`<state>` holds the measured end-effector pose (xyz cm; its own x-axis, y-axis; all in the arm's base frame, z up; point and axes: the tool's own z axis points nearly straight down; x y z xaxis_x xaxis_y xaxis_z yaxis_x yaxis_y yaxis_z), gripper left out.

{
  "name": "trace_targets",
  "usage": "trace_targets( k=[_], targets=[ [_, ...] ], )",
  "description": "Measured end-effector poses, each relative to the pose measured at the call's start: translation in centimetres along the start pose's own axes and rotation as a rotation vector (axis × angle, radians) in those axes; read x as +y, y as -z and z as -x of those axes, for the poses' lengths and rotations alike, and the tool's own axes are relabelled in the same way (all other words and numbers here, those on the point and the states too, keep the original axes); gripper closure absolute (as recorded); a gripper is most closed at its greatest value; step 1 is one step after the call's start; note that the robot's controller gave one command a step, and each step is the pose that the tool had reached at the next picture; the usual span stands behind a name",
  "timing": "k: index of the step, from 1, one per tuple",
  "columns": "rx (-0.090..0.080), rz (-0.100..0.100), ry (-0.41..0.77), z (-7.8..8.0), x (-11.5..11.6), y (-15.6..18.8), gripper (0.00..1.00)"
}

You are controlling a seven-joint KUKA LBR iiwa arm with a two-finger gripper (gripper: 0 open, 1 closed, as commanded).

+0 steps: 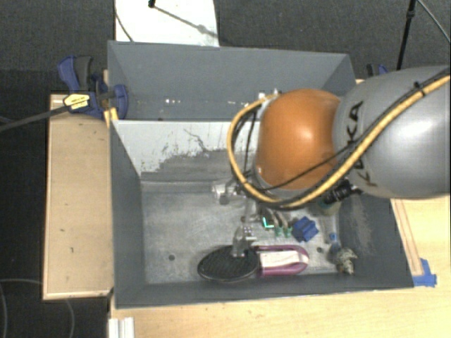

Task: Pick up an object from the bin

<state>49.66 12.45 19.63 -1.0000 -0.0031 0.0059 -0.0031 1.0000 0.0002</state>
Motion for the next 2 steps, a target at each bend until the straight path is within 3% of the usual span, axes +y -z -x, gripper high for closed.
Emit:
trace_targets(
  k=[1,2],
  targets=[
    [-0.021,0.002,0.139,-1.4,-1.2,-12.5,0.0],
    [-0.011,0.001,0.036,-1.2,-2.0,-9.5,0.0]
  ],
)
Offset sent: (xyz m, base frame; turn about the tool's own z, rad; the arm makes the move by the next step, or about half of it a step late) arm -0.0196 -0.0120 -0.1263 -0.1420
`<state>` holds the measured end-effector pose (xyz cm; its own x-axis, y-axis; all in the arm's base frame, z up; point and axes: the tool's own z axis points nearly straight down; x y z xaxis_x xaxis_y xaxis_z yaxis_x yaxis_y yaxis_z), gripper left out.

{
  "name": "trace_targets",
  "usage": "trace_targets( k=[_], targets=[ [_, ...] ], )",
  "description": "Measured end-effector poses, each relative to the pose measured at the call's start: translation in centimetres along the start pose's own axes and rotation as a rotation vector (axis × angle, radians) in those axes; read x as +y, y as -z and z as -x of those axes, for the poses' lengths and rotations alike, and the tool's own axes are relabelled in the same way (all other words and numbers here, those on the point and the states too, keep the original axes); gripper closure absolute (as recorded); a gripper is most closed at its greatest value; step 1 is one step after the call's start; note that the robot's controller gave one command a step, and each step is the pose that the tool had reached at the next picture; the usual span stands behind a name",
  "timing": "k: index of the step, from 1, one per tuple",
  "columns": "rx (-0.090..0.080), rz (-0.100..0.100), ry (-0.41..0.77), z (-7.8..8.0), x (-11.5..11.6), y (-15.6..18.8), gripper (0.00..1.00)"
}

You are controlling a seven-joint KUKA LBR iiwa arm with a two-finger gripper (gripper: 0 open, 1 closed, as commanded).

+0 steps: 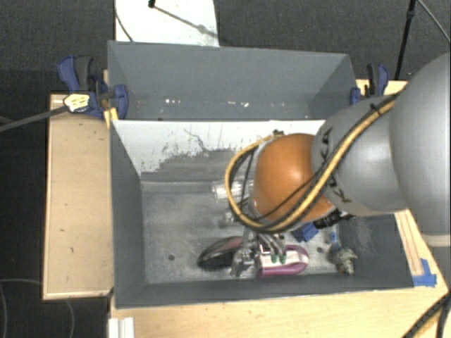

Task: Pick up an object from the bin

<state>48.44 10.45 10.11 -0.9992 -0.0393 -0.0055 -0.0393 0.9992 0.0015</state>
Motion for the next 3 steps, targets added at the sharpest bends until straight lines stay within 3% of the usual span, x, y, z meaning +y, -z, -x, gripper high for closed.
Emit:
trace_targets(
  k=[1,2,3],
  targets=[
    [0.005,-0.001,-0.135,-0.4,-0.2,0.3,0.0],
    [0.002,0.0,-0.268,-0.6,0.5,-3.0,0.0],
    [0.002,-0.001,-0.27,-0.6,0.5,-2.9,0.0]
  ],
)
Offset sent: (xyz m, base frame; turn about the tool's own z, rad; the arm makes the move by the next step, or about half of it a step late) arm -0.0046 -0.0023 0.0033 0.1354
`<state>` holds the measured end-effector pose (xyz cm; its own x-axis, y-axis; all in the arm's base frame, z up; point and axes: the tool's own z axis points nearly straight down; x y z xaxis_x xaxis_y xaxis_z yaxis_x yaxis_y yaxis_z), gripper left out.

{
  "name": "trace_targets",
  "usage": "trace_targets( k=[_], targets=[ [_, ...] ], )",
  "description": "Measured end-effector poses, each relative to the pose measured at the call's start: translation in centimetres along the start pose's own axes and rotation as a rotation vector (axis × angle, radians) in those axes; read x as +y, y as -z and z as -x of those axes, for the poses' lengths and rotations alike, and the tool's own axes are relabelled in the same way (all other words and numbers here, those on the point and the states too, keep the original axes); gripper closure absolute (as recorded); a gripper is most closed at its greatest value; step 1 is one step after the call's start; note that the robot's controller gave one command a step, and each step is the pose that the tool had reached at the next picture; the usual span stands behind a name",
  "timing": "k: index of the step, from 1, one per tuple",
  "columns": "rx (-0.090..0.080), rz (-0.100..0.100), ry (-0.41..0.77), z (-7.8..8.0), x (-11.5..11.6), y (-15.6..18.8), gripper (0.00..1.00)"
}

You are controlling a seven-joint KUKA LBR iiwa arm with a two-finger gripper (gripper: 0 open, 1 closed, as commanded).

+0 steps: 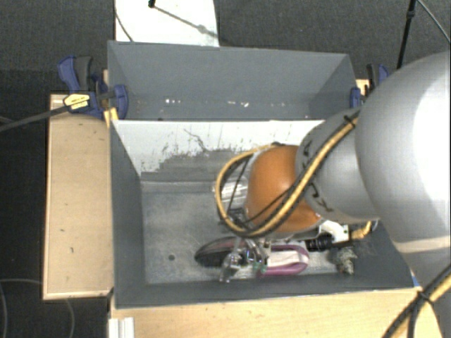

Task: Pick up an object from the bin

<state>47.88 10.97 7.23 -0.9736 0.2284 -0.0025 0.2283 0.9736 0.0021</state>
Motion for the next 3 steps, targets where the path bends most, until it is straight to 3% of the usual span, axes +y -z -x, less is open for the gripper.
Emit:
trace_targets(
  k=[1,3],
  targets=[
    [-0.006,0.002,-0.004,0.2,0.0,0.2,1.0],
    [-0.001,0.0,-0.006,0.4,0.0,6.0,1.0]
  ],
)
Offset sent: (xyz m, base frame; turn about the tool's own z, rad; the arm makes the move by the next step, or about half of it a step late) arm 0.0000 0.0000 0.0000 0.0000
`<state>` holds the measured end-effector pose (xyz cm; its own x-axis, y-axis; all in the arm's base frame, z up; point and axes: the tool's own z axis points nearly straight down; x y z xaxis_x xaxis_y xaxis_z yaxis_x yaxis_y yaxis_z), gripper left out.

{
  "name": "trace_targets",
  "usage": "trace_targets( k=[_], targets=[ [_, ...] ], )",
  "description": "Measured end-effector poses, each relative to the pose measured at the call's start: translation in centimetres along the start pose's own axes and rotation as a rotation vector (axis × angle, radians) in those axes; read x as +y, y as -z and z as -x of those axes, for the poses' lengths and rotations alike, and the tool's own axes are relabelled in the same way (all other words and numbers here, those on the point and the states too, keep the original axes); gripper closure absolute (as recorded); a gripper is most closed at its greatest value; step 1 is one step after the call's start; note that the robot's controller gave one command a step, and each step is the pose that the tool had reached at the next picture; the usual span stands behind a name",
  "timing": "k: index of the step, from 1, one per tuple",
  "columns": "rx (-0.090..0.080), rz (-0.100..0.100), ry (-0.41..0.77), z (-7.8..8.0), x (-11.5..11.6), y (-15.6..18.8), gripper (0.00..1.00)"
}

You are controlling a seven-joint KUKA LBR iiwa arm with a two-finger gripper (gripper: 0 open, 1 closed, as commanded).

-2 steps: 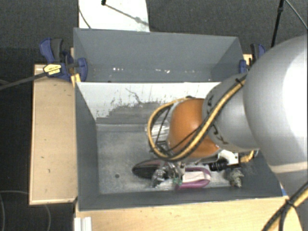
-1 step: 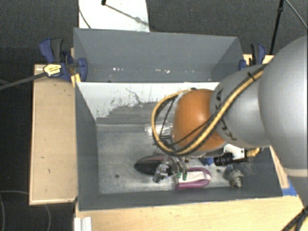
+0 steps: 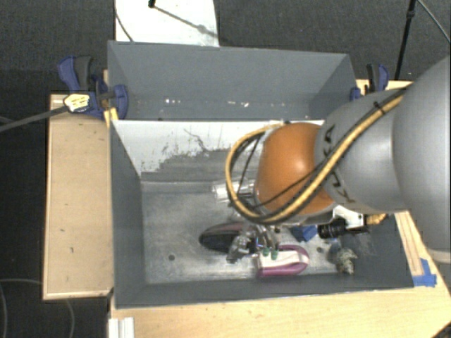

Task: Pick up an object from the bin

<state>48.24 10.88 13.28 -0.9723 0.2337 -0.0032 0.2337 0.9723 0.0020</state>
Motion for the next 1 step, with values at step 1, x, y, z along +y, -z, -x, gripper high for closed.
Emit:
trace_targets(
  k=[1],
  targets=[
    [-0.001,0.0,-0.001,0.05,-0.03,0.59,1.0]
  ],
)
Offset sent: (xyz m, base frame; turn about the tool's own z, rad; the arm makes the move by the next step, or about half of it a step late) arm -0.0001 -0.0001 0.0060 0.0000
